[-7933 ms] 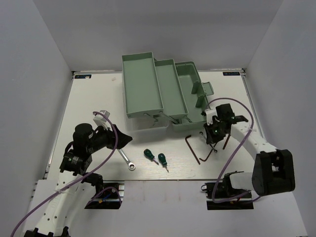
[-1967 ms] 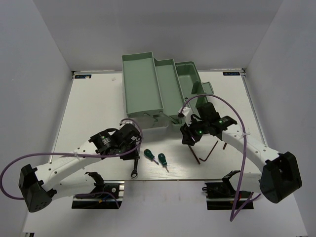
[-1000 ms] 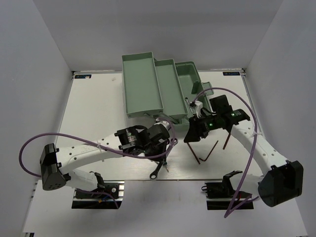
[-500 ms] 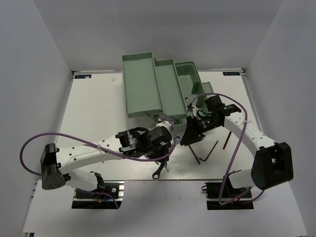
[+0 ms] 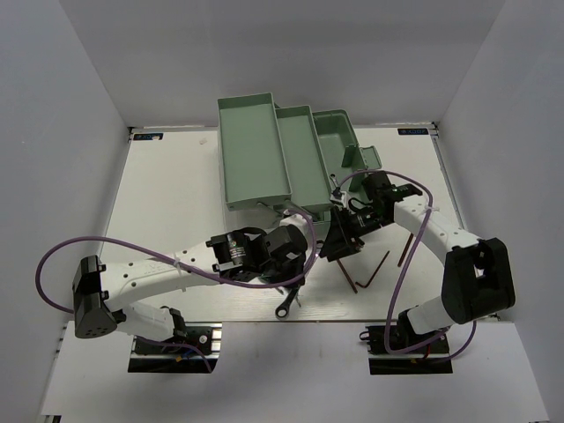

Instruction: Sort the tools into containers

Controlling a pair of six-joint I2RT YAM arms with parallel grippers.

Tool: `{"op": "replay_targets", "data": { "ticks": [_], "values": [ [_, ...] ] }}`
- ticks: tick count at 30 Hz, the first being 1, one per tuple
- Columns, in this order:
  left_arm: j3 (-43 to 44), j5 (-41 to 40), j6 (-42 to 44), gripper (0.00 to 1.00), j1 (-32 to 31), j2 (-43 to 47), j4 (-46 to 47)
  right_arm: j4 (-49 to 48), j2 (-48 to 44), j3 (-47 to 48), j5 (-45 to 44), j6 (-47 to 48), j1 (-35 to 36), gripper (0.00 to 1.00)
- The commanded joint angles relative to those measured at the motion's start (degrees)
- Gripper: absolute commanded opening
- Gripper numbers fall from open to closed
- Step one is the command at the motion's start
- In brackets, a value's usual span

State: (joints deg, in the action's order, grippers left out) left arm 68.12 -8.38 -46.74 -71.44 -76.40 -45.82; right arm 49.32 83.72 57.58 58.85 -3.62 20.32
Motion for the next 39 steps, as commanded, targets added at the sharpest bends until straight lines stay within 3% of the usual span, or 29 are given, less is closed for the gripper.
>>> {"op": "replay_targets", "data": {
  "ticks": [1,9,18,22,24,31,32,34,35,36,38,39],
  "values": [
    [3.0,-0.5,0.2,0.0,-0.4,1.4,3.6,-1.6,0.0,0.6,1.1,-2.3,0.0,0.65],
    [3.0,0.6,0.2,0.0,-0.4,0.9,5.9,-6.9,0.7,0.3,0.5,-6.7,0.2,0.62],
    [3.0,1.7,0.2,0.0,-0.9,0.4,7.8,-11.1,0.2,-1.2,0.5,-10.0,0.2,0.45],
    [3.0,1.1,0.2,0.0,-0.9,-0.2,7.8,-11.2,0.2,-1.2,2.1,-9.8,0.0,0.2],
    [3.0,1.1,0.8,0.0,-0.9,-0.2,8.3,-10.4,0.1,-1.0,3.0,-8.8,-0.1,0.0],
    [4.8,0.0,1.3,0.0,-0.9,-1.4,7.7,-6.1,-0.1,1.8,8.2,-4.9,-2.6,0.0],
    [5.4,-0.6,1.3,0.02,-0.9,-1.4,7.7,-4.7,-0.1,2.3,8.6,-3.6,-3.4,0.0],
    [5.4,-2.0,1.3,0.17,-0.9,-0.3,6.4,-2.0,0.4,4.5,9.1,-1.1,-4.7,0.0],
    [5.4,-2.6,1.3,0.4,-0.9,0.3,6.4,-0.6,0.7,5.2,9.5,-0.3,-5.9,0.0],
    [5.9,-3.8,1.3,0.52,-0.9,1.1,5.4,1.7,0.9,6.7,9.6,1.1,-6.3,0.0],
    [5.9,-5.0,1.3,0.7,-0.9,3.7,3.9,6.0,1.8,10.3,8.3,3.2,-8.6,0.0],
    [5.9,-5.6,0.8,0.72,-0.9,4.6,3.3,7.1,1.8,11.6,7.3,5.6,-9.2,0.0]
  ]
}}
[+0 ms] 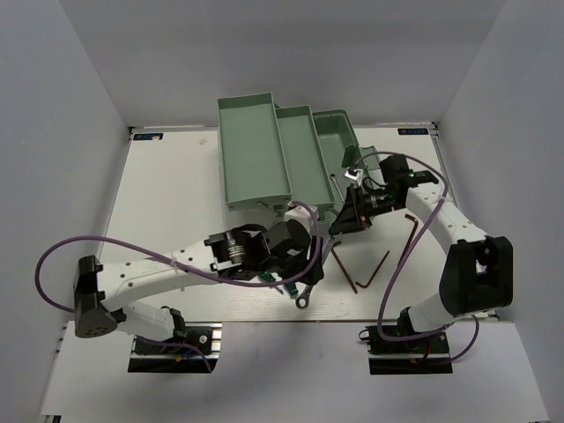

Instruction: Sort the tools into containers

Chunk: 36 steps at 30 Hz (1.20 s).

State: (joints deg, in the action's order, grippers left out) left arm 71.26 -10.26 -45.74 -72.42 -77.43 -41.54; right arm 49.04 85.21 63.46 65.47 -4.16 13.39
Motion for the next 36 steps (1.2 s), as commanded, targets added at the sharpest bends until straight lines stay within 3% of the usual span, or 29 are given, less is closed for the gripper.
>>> {"op": "replay_targets", "data": {
  "ticks": [1,3,11,17,18,20,25,31,36],
  "values": [
    [2.7,-4.2,-0.2,0.72,0.1,6.6,-1.6,8.3,0.7,7.8,0.0,9.0,-3.5,0.0],
    [2.7,-6.3,-0.2,0.8,0.1,9.4,-3.5,10.5,0.8,11.1,-2.4,11.1,-5.5,0.0],
    [4.9,-11.1,-0.2,0.81,0.1,18.1,-9.8,21.7,7.2,29.2,0.4,17.4,-17.2,0.0],
    [3.4,-12.9,-0.8,0.81,0.1,21.9,-13.0,29.3,16.8,50.9,3.3,18.7,-27.3,0.0],
    [3.4,-12.9,-0.8,0.81,0.1,22.8,-13.0,30.4,18.1,58.2,3.5,18.3,-28.5,0.0],
    [2.7,-12.9,-0.8,0.81,0.1,23.4,-13.0,28.1,21.5,62.5,2.3,16.4,-29.9,0.0],
    [0.8,-12.9,-0.2,0.81,0.6,24.6,-11.9,6.2,18.6,52.4,-6.2,7.7,-28.6,0.0],
    [-1.4,-12.9,0.3,0.82,0.6,25.1,-11.3,9.2,27.8,60.5,-7.1,11.3,-23.2,0.0],
    [-5.8,-12.4,-2.5,0.82,0.6,23.9,-11.3,7.3,31.8,62.0,-15.6,15.4,-18.2,0.02]
  ]
}}
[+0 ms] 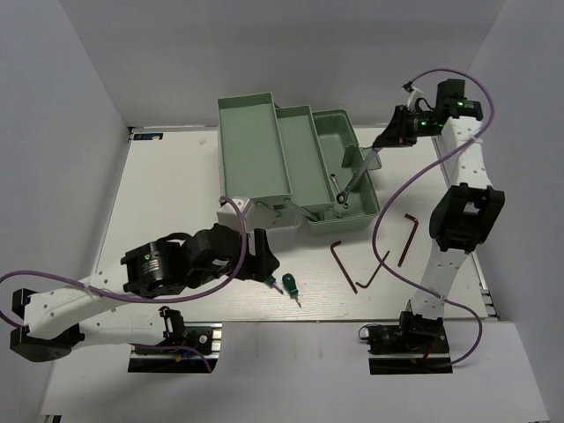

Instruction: Sort the tools into containers

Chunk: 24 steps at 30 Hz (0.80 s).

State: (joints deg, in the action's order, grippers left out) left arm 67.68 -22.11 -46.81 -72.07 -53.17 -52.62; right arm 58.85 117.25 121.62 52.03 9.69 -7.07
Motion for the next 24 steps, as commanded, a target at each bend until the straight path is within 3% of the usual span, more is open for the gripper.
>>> {"op": "replay_targets", "data": {
  "ticks": [1,6,9,10,16,18,19,21,23,24],
  "values": [
    [-3.1,0.2,-2.1,0.82,0.3,-1.9,-0.2,-2.5,0.9,4.2,-2.8,2.5,3.7,0.05],
    [-6.9,3.6,-4.1,0.82,0.3,-8.4,2.6,-0.6,4.9,6.1,-5.1,3.6,6.7,0.4],
    [-8.4,5.0,-4.1,0.82,0.3,-11.7,4.8,-0.8,4.0,4.8,-5.6,3.8,8.9,0.72],
    [-9.5,5.0,-4.1,0.82,0.3,-12.2,5.6,-1.5,3.7,4.3,-5.9,3.8,9.4,0.9],
    [-13.8,5.5,-9.1,0.83,0.3,-13.5,7.7,-9.4,-5.8,-2.9,-11.0,0.3,8.7,0.91],
    [-15.5,4.8,-11.9,0.83,0.3,-13.5,8.9,-15.0,-9.5,-12.5,-18.1,-0.4,8.9,0.91],
    [-17.2,4.2,-13.1,0.83,0.3,-12.8,8.9,-20.6,-16.5,-15.9,-27.5,-0.9,9.0,0.91],
    [-19.7,3.7,-16.4,0.83,0.3,-12.8,11.2,-29.2,-21.4,-30.0,-32.7,-2.5,8.7,0.91],
    [-20.2,3.1,-19.0,0.82,0.3,-14.4,11.2,-38.2,-30.8,-39.4,-38.6,-5.3,7.9,0.1],
    [-20.2,3.1,-21.0,0.82,0.3,-16.5,11.2,-39.3,-34.8,-44.8,-38.9,-6.0,7.6,0.0]
  ]
}}
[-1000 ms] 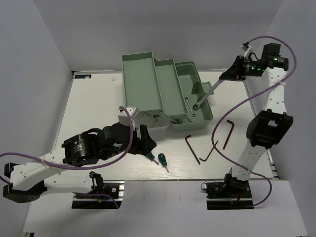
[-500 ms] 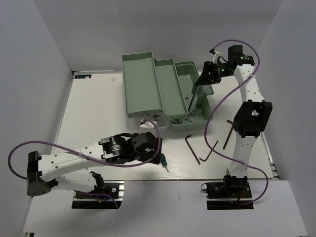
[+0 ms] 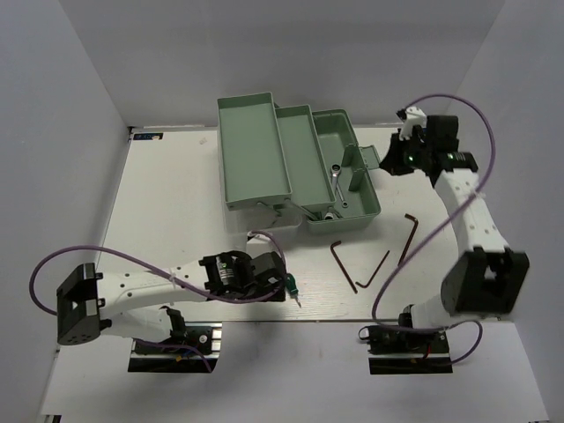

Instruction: Sort the tools into containers

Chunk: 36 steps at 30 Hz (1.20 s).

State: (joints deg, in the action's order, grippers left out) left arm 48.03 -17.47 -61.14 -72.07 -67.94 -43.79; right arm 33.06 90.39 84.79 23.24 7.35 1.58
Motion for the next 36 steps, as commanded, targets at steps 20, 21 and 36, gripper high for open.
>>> {"op": "replay_targets", "data": {
  "ticks": [20,21,36],
  "values": [
    [7.5,-20.5,-23.3,0.66,0.3,-22.1,-3.6,-8.3,-30.5,-38.2,15.1,0.3,-2.6,0.03],
    [7.5,-20.5,-24.3,0.66,0.3,-22.9,-3.6,-8.0,-30.5,-38.6,16.8,1.0,-2.6,0.07],
    [9.1,-29.7,-33.2,0.66,-0.8,-30.8,-7.5,-0.8,-33.3,-45.0,29.6,18.0,0.7,0.45]
  ]
}}
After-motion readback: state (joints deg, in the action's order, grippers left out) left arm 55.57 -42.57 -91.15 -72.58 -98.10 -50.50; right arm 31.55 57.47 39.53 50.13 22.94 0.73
